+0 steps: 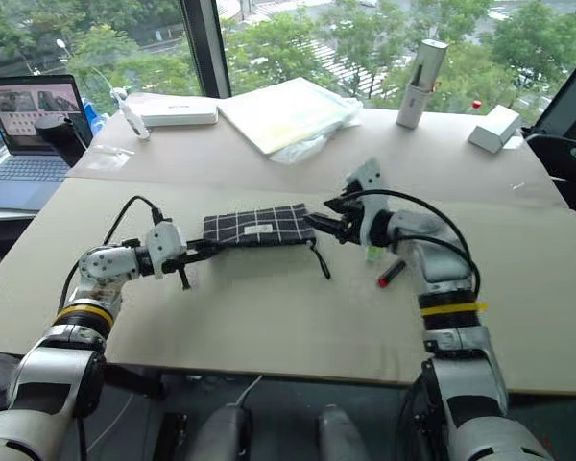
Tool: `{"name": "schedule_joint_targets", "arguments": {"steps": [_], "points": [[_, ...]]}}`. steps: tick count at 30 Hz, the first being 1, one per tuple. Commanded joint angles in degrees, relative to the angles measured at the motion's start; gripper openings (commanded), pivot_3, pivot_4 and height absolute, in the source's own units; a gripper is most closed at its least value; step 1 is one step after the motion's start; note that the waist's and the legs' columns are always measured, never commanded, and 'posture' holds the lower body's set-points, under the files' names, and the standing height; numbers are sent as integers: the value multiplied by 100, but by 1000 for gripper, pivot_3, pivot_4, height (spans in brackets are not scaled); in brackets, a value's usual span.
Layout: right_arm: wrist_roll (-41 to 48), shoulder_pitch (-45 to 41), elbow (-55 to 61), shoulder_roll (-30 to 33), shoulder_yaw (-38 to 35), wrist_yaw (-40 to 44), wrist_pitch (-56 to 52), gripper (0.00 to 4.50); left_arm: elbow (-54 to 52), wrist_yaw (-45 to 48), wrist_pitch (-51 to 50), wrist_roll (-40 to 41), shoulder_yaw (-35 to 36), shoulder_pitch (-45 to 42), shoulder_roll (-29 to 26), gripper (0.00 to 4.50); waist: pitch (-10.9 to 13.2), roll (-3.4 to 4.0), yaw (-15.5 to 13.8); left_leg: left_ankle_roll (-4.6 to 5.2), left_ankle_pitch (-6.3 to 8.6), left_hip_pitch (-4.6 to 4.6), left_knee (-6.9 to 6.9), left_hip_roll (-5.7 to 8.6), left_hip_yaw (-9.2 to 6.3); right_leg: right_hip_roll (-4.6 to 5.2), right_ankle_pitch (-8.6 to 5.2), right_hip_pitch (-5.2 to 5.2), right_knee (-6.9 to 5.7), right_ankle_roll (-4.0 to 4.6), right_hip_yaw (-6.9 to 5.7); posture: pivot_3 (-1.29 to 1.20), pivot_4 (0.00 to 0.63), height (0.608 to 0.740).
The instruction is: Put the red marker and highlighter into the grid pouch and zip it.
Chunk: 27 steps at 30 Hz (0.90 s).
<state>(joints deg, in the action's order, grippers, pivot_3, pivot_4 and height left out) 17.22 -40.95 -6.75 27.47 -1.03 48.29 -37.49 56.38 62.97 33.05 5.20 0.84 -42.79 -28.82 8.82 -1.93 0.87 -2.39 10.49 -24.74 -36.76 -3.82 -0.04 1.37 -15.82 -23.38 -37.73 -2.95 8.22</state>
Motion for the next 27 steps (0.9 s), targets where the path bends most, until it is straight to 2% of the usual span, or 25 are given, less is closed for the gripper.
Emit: {"name": "schedule_joint_targets", "arguments": {"steps": [1, 6, 11, 19, 27], "points": [[70, 478, 761, 210, 85, -64, -310, 3230, -866, -271, -706, 301, 156, 130, 64, 0, 0, 0, 15, 0, 0, 1, 0, 0, 0, -1, 0, 0, -1, 0, 0, 0, 150, 738], [-238, 860, 999, 84, 431, -502, -278, 3230, -1488, -451, -1130, 239, 67, 400, 75, 0, 0, 0, 110, 0, 0, 2, 0, 0, -2, -2, 0, -4, -7, 1, 2, 0, 150, 738], [-654, 496, 241, -260, 542, -1088, 161, 3230, -1700, -453, -1148, 98, -73, 639, 51, 0, 0, 0, 171, 0, 0, 2, 1, 1, -2, -2, -1, -8, -10, 1, 2, 0, 150, 738], [-763, 158, -393, -492, 634, -1124, 541, 3230, -1909, -483, -1213, 125, -141, 808, 69, 0, 1, 0, 140, 0, 0, 0, 0, 2, -2, 0, -1, -6, -3, 1, 1, 0, 150, 738], [-746, 209, -403, -528, 743, -957, 500, 3230, -1964, -582, -1349, 173, -140, 774, 140, 0, 1, 0, 155, 0, 0, 0, 1, 1, -2, -1, 0, -6, -4, 1, 1, 0, 150, 738]]}}
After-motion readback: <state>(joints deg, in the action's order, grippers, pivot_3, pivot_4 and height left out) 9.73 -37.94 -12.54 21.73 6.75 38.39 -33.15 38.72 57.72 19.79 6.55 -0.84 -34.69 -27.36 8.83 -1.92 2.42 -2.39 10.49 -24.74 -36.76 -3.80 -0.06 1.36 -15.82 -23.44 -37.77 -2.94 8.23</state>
